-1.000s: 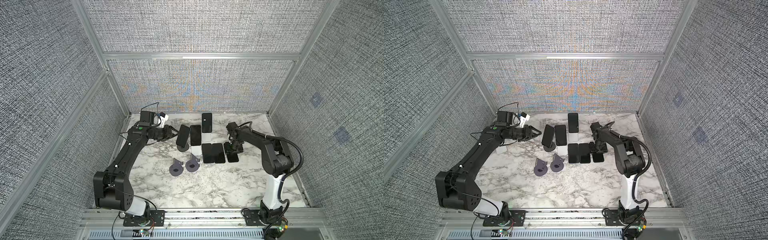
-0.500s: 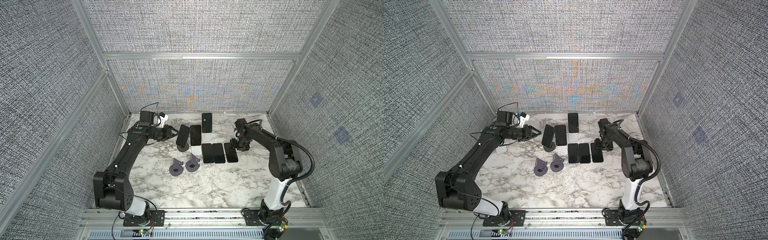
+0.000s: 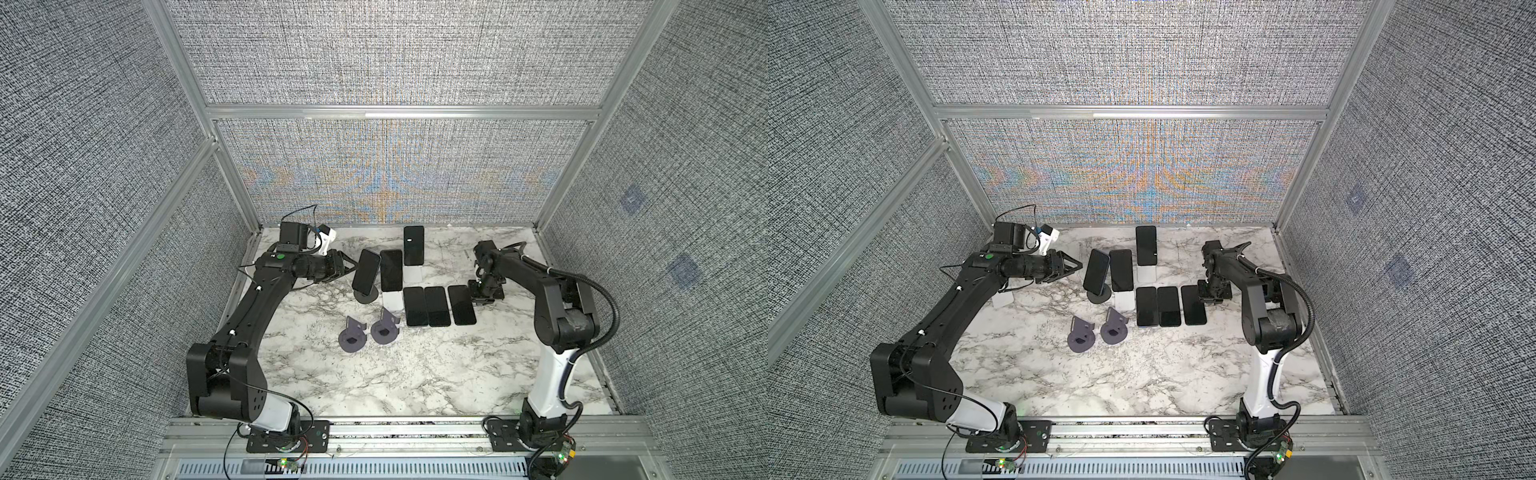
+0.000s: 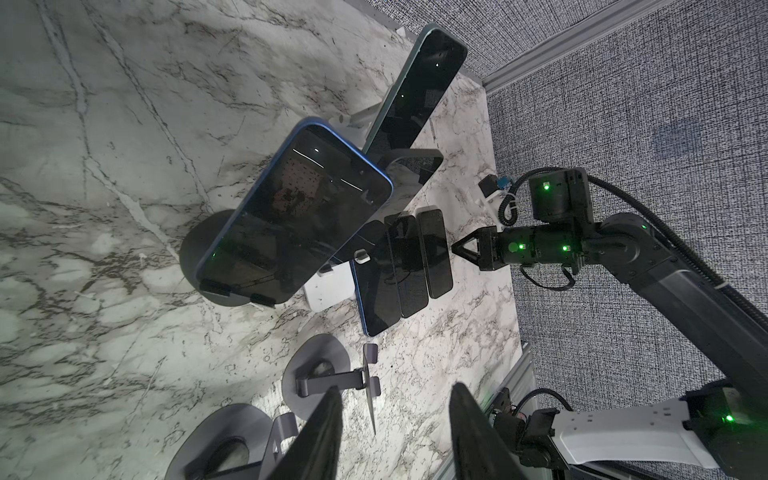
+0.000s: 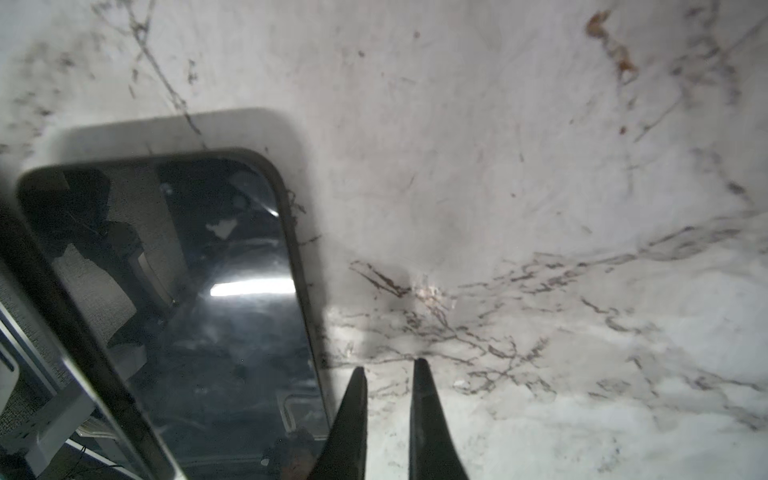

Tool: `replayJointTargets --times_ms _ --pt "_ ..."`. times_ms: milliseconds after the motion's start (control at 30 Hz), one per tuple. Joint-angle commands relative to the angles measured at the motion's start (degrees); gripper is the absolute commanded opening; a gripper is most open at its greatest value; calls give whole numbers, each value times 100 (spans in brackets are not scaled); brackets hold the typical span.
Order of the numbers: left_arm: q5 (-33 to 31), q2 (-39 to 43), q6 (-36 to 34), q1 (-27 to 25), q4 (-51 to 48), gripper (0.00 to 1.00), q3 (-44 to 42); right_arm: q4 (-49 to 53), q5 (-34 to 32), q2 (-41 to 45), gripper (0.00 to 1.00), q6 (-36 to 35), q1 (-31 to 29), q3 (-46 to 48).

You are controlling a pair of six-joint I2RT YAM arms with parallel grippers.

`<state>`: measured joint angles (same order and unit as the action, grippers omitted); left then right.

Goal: Remove the phone from the phone stand
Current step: 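Open the right gripper to release the dark phone flat on the table, then raise the open right gripper off the row of three flat phones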

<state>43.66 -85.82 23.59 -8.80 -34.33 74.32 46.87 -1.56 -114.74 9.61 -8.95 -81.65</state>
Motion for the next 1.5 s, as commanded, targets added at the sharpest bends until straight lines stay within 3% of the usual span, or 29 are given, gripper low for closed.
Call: replayJointTargets --times_ms 0,833,1267,1467 --pt "73 22 -82 15 110 44 -15 -123 -28 -44 12 -56 -56 8" --pt "85 52 -97 18 107 44 -6 -373 199 318 14 226 -309 464" --pt "-20 39 -205 19 47 44 3 -382 163 1214 36 196 -101 883" --pt "-551 -29 -832 20 -180 55 72 -479 521 1935 46 162 -88 1352"
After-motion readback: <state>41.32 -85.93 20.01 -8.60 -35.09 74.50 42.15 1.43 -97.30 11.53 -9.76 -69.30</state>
